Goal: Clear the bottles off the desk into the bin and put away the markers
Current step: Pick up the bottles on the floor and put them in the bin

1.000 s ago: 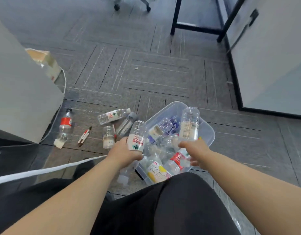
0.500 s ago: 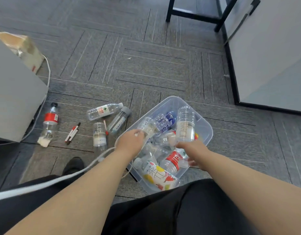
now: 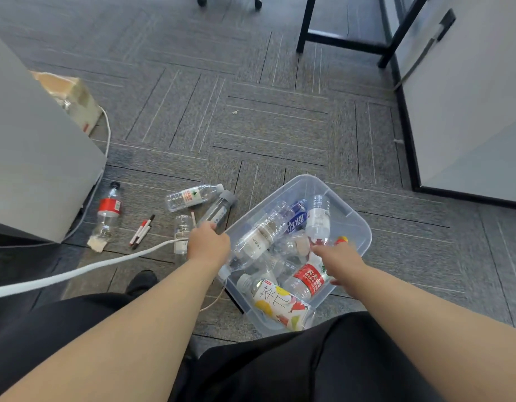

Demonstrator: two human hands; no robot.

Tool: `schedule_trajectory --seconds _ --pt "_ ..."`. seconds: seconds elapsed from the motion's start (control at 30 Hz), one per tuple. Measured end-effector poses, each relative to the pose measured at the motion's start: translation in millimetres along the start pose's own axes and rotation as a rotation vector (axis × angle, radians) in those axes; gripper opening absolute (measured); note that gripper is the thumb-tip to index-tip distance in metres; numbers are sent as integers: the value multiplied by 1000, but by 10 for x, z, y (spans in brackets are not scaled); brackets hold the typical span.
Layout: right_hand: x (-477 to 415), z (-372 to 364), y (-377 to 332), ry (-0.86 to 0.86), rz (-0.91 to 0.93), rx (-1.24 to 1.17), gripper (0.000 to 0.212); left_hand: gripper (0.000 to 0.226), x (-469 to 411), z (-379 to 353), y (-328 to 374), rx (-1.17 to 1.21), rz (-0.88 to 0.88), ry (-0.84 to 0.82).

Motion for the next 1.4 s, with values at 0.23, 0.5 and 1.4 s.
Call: schedule_trajectory --seconds 0.23,0.5,1.4 --pt "525 260 -382 3 96 62 35 37 91 1127 14 -37 -13 180" --pt "1124 -152 -746 -18 283 124 32 39 718 2508 -801 -136 138 363" --pt "-788 -3472 -1551 -34 252 358 17 56 -1769 61 -2556 86 301 -90"
Point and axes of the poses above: each hand's wrist, its own x-axis away from the middle knuckle, its own z-axis out of the back of the hand, y = z × x, the point moved 9 cm from there along -x, towards the middle knuckle, and after that the axes turned 7 degrees about -z, right-handed, at the moved point
